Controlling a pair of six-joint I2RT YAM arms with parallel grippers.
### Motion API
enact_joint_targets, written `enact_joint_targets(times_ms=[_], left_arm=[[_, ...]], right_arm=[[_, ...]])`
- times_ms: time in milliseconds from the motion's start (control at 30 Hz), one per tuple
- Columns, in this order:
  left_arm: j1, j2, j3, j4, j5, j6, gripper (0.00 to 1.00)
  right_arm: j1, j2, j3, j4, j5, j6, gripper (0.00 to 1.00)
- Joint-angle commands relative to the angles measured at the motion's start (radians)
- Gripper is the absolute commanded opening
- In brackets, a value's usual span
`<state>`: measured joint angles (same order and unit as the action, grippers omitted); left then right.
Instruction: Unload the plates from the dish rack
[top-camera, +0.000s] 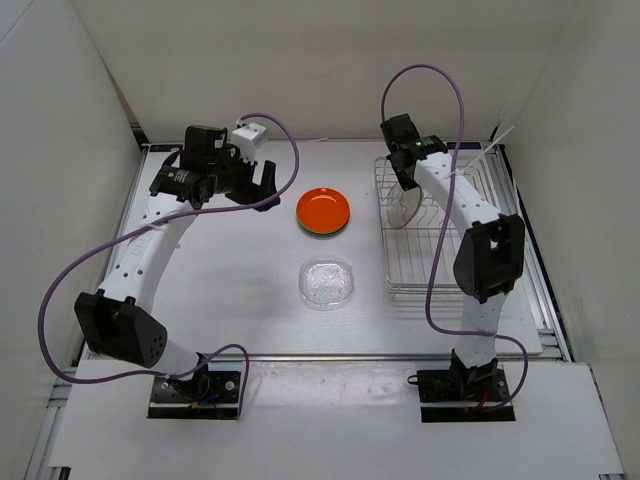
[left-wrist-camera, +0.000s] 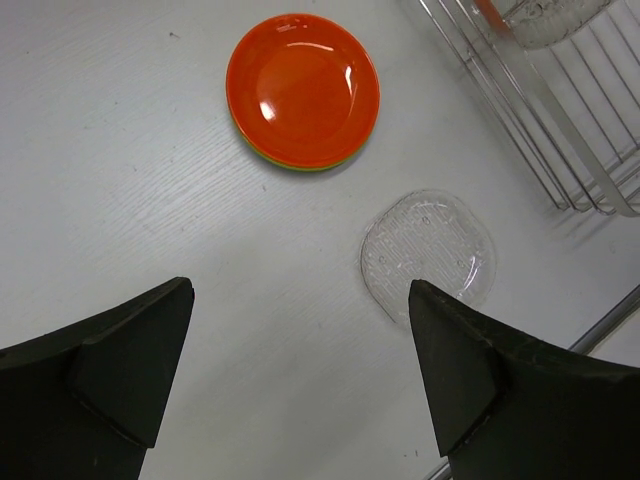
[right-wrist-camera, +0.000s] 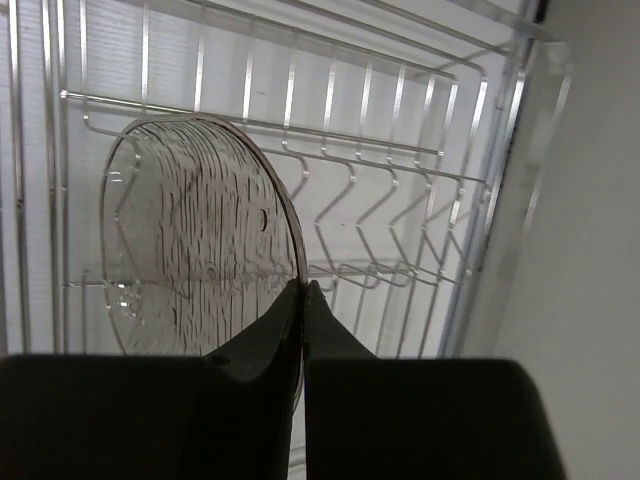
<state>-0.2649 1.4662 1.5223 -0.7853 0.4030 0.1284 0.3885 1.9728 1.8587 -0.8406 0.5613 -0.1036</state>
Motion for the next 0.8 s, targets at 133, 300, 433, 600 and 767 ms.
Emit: enact_joint_targets(times_ms=[133,300,433,600,767], left_arm=[[0.004,0.063,0.153,0.024,0.036,-0.071,1.0],[-0.008,0.152,0.311,0.004,0.025,-0.096,1.0],[-0.031,0.227,0.38,0.035,0.025,-0.167,1.0],[-0.079,0.36,0.476,0.047,0.17,-0.262,1.0],[-0.118,0.471,0.593,0.11,0.407,-0.404,1.0]], right_arm=[[-0.004,-0.193,0.021,0.055,0.222,-0.074,0.0],[-0.004,-0.282,-0.01,0.104,0.293,-0.131,0.0],[-0.013,-0.359,-0.059,0.104,0.253,-0.157,0.0],[-0.013,-0.479,-0.093,0.075,0.112,-0.121,0.0],[-0.054,-0.584,-0.105,0.064,-0.122,-0.048,0.0]])
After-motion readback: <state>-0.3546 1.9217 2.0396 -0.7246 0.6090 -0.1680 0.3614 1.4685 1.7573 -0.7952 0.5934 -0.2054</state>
